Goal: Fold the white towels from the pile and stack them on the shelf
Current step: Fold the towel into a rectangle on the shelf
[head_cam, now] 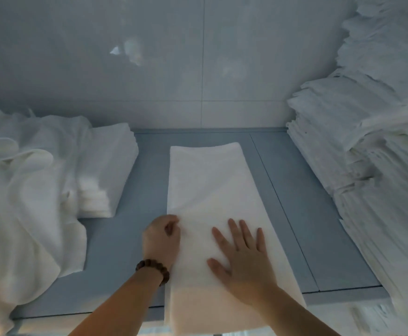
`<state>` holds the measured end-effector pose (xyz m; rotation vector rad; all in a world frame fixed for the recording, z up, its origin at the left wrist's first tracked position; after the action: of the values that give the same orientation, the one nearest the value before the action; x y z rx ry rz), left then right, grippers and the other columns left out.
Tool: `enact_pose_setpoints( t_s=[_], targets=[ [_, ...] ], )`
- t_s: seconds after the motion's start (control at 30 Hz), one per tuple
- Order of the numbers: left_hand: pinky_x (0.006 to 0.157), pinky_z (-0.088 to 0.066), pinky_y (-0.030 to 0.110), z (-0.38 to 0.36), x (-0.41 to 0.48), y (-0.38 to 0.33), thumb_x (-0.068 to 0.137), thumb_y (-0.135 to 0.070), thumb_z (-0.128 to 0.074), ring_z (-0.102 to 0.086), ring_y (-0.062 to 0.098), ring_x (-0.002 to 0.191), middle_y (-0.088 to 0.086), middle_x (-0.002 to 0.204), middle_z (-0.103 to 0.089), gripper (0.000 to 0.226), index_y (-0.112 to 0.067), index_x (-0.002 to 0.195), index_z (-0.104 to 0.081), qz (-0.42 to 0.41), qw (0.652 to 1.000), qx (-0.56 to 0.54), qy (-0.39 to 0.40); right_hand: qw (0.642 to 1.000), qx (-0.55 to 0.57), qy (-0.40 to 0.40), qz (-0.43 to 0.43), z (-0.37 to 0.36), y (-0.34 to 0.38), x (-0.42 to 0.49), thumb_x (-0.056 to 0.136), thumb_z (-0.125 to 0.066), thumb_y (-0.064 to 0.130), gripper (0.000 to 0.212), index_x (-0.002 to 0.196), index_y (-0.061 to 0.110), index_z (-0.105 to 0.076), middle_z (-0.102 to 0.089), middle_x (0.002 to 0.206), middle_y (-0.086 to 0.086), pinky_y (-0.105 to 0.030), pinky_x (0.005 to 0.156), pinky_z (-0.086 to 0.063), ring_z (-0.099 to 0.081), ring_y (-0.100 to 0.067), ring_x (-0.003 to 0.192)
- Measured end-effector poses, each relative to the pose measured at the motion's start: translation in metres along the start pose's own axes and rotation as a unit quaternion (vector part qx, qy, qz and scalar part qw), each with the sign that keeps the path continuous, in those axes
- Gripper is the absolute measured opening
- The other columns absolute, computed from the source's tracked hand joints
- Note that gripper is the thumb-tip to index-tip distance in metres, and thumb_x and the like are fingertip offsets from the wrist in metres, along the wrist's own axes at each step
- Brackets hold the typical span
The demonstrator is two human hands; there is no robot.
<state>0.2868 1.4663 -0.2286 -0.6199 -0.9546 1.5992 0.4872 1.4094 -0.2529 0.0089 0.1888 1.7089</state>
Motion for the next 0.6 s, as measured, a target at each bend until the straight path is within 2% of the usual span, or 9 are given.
enact_pose_setpoints(
  t_s=[0.07,0.13,0.23,0.27,0.3,0.4,0.47,0.53,0.6],
  targets=[
    [0.08,-0.047,0.023,0.004,-0.002,-0.004,0.082,-0.003,-0.061,-0.054,-0.002,0.074,-0.014,0.082,-0.06,0.02,-0.02,0.09,-0.068,-0.009,1.0,-0.007,-0.016,1.0,0.003,0.01,0.001,0.0,0.0,-0.005,0.079,-0.001,0.077,0.07,0.14,0.049,0.02,0.022,0.156,0.002,-0.053,0.11,0.019,0.03,-0.023,0.14],
    [0.083,-0.048,0.025,0.002,0.0,-0.01,0.083,-0.001,-0.059,-0.058,0.007,0.077,-0.01,0.086,-0.059,0.022,-0.02,0.09,-0.067,-0.02,1.0,-0.016,-0.002,1.0,0.005,0.017,0.002,0.004,0.001,-0.006,0.078,-0.003,0.077,0.072,0.142,0.049,0.013,0.014,0.158,0.0,-0.053,0.111,0.019,0.023,-0.024,0.143],
    [0.082,-0.047,0.019,-0.005,0.017,-0.02,0.086,-0.002,-0.054,-0.059,0.014,0.089,-0.009,0.104,-0.058,0.023,-0.021,0.091,-0.067,-0.027,0.999,-0.026,0.038,0.999,0.021,-0.032,-0.012,0.024,0.0,0.008,0.079,-0.009,0.073,0.072,0.145,0.044,-0.013,-0.019,0.154,-0.005,-0.052,0.115,0.001,-0.01,-0.028,0.143],
    [0.079,-0.044,0.014,-0.009,0.025,-0.024,0.088,-0.003,-0.053,-0.058,0.011,0.093,-0.01,0.111,-0.057,0.024,-0.022,0.093,-0.067,-0.032,0.997,-0.025,0.058,0.998,0.028,-0.059,-0.012,0.033,-0.001,0.018,0.081,-0.011,0.071,0.07,0.144,0.041,-0.02,-0.027,0.15,-0.004,-0.051,0.116,-0.006,-0.018,-0.028,0.14],
    [0.08,-0.042,0.009,-0.015,0.034,-0.027,0.089,-0.006,-0.053,-0.056,0.009,0.097,-0.01,0.117,-0.056,0.023,-0.024,0.096,-0.066,-0.037,0.996,-0.021,0.083,0.997,0.031,-0.072,-0.005,0.038,0.0,0.029,0.083,-0.013,0.069,0.068,0.144,0.04,-0.022,-0.028,0.15,-0.003,-0.051,0.116,-0.008,-0.019,-0.027,0.14],
    [0.096,-0.033,0.013,-0.033,0.057,-0.032,0.092,-0.014,-0.054,-0.052,0.012,0.114,-0.001,0.127,-0.057,0.023,-0.016,0.113,-0.065,-0.052,0.989,0.031,0.133,0.998,0.017,-0.054,0.025,0.036,0.002,0.063,0.088,-0.015,0.066,0.064,0.146,0.041,-0.009,-0.007,0.158,0.001,-0.053,0.116,0.004,0.003,-0.021,0.146],
    [0.096,-0.029,0.013,-0.035,0.066,-0.031,0.093,-0.016,-0.054,-0.051,0.017,0.118,0.005,0.13,-0.056,0.03,-0.009,0.122,-0.06,-0.053,0.99,0.067,0.113,0.998,0.0,-0.038,0.043,0.03,0.002,0.081,0.089,-0.013,0.066,0.064,0.147,0.041,-0.002,0.005,0.159,0.003,-0.057,0.114,0.008,0.014,-0.02,0.145],
    [0.093,-0.032,0.014,-0.03,0.067,-0.03,0.092,-0.011,-0.053,-0.054,0.021,0.114,0.01,0.126,-0.058,0.03,-0.005,0.12,-0.06,-0.063,0.993,0.083,0.058,0.998,-0.012,-0.023,0.054,0.023,0.001,0.09,0.089,-0.011,0.066,0.064,0.147,0.042,0.004,0.012,0.159,0.003,-0.058,0.113,0.009,0.017,-0.021,0.145],
    [0.095,-0.037,0.021,-0.028,0.063,-0.027,0.089,-0.006,-0.052,-0.055,0.023,0.107,0.013,0.115,-0.063,0.023,-0.004,0.108,-0.065,-0.077,0.992,0.097,0.022,0.998,-0.021,-0.016,0.059,0.017,-0.001,0.092,0.089,-0.008,0.067,0.065,0.146,0.042,0.008,0.013,0.158,0.004,-0.058,0.113,0.009,0.017,-0.021,0.145]
  ],
)
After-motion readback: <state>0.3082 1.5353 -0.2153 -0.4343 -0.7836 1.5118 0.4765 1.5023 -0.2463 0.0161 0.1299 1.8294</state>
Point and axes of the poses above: each hand's wrist, its own x-axis towards the middle knuckle, its own z-axis out of the back of the hand, y = z × x, the point moved 8 cm from there along x, towards the middle knuckle
